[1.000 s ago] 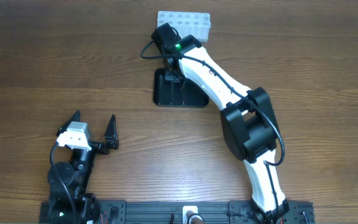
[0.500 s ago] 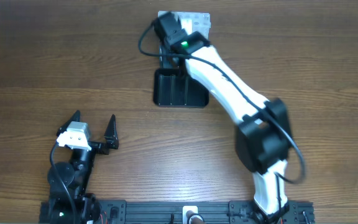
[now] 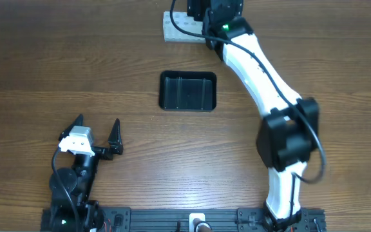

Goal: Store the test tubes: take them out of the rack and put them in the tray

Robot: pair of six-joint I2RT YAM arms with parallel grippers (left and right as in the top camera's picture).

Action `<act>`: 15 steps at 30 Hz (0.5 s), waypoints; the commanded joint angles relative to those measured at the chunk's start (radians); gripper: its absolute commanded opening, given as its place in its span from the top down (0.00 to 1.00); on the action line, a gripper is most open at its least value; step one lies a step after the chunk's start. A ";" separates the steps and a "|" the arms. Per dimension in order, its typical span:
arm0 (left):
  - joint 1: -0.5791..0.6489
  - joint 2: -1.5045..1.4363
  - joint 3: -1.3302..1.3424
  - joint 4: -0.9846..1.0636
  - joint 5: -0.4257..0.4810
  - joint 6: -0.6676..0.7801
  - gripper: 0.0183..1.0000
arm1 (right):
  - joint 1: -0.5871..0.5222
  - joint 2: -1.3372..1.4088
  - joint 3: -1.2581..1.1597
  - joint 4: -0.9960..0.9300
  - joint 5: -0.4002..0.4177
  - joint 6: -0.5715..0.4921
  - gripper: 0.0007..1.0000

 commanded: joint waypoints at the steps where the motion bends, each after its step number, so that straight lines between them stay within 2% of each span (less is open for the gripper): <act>1: 0.008 -0.007 -0.005 -0.002 0.014 -0.010 0.00 | -0.010 0.086 -0.013 0.050 -0.058 -0.016 0.03; 15: 0.008 -0.007 -0.005 -0.002 0.014 -0.010 0.00 | -0.040 0.159 -0.013 0.060 -0.064 -0.016 0.07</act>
